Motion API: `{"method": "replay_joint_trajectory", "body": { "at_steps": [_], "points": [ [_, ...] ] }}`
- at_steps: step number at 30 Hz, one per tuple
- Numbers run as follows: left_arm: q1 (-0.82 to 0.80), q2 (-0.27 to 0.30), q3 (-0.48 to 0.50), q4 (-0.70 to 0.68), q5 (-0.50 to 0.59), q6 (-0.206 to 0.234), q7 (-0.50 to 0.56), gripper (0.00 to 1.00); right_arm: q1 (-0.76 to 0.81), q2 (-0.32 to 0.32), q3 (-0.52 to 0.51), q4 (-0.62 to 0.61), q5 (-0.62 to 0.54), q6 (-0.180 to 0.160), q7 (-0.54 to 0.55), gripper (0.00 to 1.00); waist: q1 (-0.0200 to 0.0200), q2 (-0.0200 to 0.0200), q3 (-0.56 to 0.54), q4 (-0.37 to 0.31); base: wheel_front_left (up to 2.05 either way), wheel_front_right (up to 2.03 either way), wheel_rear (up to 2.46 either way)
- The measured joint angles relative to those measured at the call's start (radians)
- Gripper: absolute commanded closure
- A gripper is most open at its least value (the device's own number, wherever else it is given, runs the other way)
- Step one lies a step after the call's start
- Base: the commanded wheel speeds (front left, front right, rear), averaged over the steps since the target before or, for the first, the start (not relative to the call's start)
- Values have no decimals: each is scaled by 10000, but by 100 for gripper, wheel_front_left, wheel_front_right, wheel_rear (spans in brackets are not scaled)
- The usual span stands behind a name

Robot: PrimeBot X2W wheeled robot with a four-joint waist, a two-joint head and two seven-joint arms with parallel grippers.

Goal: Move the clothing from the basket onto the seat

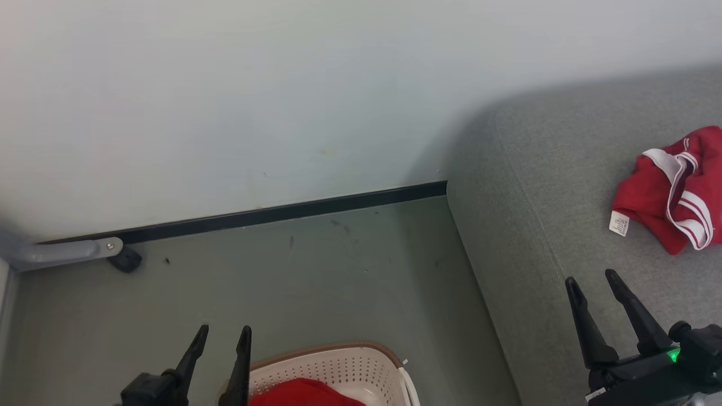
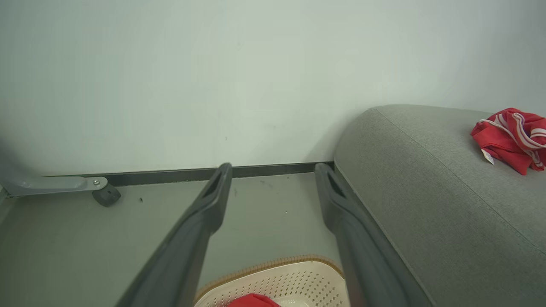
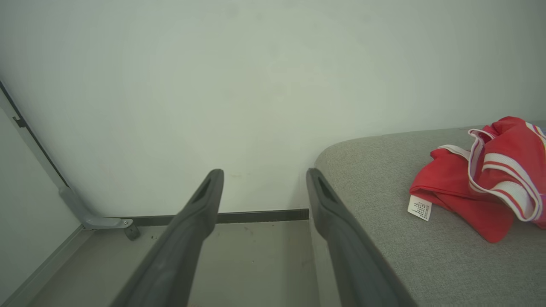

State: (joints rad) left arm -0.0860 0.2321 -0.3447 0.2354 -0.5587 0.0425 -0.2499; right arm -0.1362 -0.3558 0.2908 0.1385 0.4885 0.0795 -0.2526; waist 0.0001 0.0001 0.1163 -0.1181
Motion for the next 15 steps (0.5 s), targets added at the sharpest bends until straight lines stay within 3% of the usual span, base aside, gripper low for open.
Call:
{"method": "replay_joint_trajectory", "body": {
  "at_steps": [15],
  "points": [
    [-1532,50,-606,1064,472,-374,295,0,-914,293,-447,-357,-320,100,-13,0,1,0,1625,-448,0,0,0]
  ]
}}
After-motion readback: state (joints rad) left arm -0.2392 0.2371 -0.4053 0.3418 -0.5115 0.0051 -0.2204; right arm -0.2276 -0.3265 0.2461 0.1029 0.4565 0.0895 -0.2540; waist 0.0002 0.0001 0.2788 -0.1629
